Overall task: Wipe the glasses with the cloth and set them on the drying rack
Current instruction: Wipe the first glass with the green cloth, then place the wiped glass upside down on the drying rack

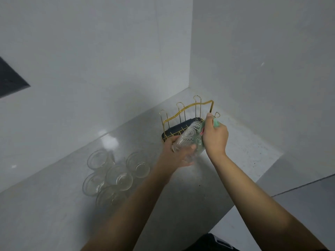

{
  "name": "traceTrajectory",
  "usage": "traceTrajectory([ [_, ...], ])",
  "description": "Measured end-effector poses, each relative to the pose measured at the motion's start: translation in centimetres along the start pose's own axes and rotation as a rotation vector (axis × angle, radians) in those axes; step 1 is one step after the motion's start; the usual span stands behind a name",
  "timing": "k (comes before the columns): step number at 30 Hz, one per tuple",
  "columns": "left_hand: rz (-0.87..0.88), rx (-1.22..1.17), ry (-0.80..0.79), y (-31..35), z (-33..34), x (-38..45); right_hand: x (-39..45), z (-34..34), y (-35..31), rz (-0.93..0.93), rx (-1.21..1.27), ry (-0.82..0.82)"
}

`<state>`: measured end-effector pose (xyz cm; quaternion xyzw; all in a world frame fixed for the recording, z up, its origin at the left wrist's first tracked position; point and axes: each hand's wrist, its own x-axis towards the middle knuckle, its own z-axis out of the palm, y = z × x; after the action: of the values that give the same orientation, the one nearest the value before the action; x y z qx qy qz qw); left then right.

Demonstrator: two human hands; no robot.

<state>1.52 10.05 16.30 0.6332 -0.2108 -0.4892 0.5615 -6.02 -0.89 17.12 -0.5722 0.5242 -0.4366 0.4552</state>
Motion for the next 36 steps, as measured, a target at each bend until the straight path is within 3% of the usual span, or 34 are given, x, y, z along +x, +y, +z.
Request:
traceTrajectory([
  [3,-0.287,-0.494,-0.139,1.1,-0.2,0.7,0.8,0.3,0.6,-0.063,0.053,-0.035],
  [5,-0.379,-0.627,-0.147,1.0,0.0,1.2,1.5,0.8,0.7,-0.079,0.072,-0.05],
  [7,-0.324,-0.466,-0.08,0.6,0.7,1.7,2.2,1.2,0.5,-0.046,0.072,-0.031],
  [12,0.058,0.026,0.134,-0.6,1.7,2.6,4.0,2.0,1.3,0.148,0.04,0.003],
  [15,0.182,0.086,0.267,-1.2,1.7,3.0,4.3,2.8,2.4,0.329,0.129,-0.033],
  [18,0.206,0.042,0.34,-1.5,1.1,3.5,3.5,3.2,3.4,0.392,0.136,-0.069],
  [22,0.216,0.103,0.4,-0.6,0.4,3.6,2.6,2.7,4.6,0.213,0.079,-0.091],
  [28,0.337,0.532,0.505,1.7,-2.7,4.9,3.7,1.6,5.4,0.22,0.02,-0.086],
  [36,0.299,0.913,0.4,0.2,-1.9,7.3,3.4,2.1,5.5,0.227,0.021,-0.167],
])
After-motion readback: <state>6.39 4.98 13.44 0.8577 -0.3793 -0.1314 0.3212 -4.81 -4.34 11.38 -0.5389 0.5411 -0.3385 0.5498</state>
